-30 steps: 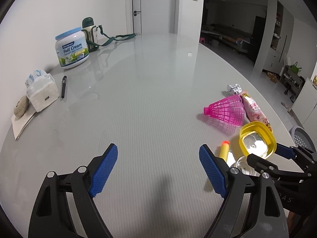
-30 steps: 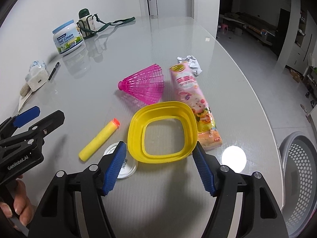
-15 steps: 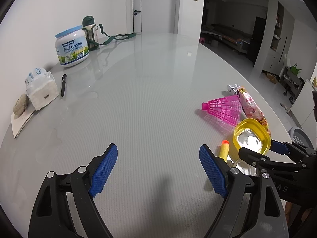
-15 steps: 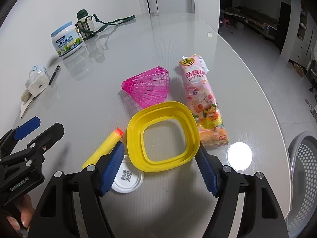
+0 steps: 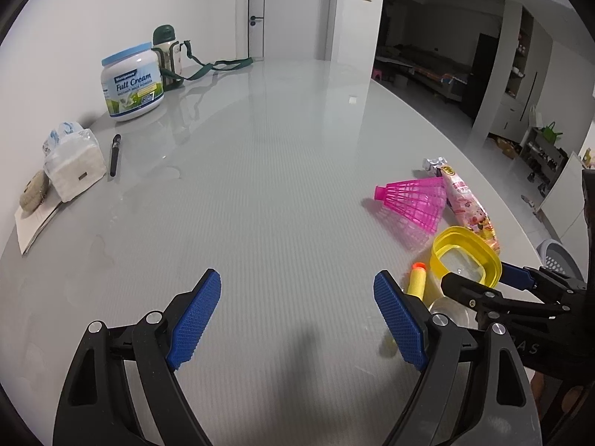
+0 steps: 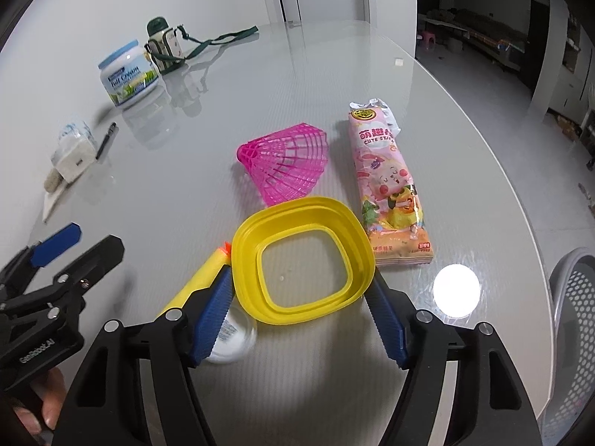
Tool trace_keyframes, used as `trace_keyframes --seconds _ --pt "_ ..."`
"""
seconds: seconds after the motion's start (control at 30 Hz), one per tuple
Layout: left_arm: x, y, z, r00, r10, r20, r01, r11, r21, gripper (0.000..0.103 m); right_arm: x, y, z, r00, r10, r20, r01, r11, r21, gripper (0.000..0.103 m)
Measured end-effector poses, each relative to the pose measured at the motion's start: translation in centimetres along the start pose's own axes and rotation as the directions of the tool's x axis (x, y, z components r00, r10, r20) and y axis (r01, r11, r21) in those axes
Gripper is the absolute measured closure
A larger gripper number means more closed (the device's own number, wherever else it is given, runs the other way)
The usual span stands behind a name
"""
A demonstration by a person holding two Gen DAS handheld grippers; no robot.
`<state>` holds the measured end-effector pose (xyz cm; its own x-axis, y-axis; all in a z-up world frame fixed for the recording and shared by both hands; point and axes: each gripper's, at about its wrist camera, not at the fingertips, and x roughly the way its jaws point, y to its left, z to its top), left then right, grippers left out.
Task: Collect trash
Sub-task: 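Close the right tool on the rim of the yellow plastic lid, then grasp the white round cup lid with the left tool while the right tool holds the yellow lid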
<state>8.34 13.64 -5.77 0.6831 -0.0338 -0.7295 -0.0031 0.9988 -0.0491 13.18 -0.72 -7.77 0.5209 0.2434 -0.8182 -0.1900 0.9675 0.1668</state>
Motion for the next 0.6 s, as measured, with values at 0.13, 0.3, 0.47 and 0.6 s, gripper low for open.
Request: trace_keyframes --seconds 0.13,0.3,0.47,0.6 --pt "-0.3 -0.5 0.0 1.000 0.000 0.004 0.000 1.000 0.021 0.020 -1.1 -0.7 -0.1 0.999 0.013 0.029 -0.013 1.000 0.023 0.035" --pt "-1.2 -1.7 -0.4 1.000 -0.013 0.009 0.012 0.999 0.051 0.017 -3.1 -1.9 -1.3 0.998 0.018 0.061 -0.021 0.999 0.050 0.035" --pt "-1.4 -3.3 -1.2 0.999 -0.039 -0.013 0.040 0.997 0.072 0.016 -4.4 -3.2 -2.8 0.997 0.005 0.075 -0.011 0.997 0.071 0.035" --pt "-1.6 -5.0 -2.0 0.997 -0.076 -0.034 0.078 0.994 0.083 0.016 -5.4 -4.3 -4.1 0.996 -0.007 0.084 -0.001 0.996 0.093 0.036"
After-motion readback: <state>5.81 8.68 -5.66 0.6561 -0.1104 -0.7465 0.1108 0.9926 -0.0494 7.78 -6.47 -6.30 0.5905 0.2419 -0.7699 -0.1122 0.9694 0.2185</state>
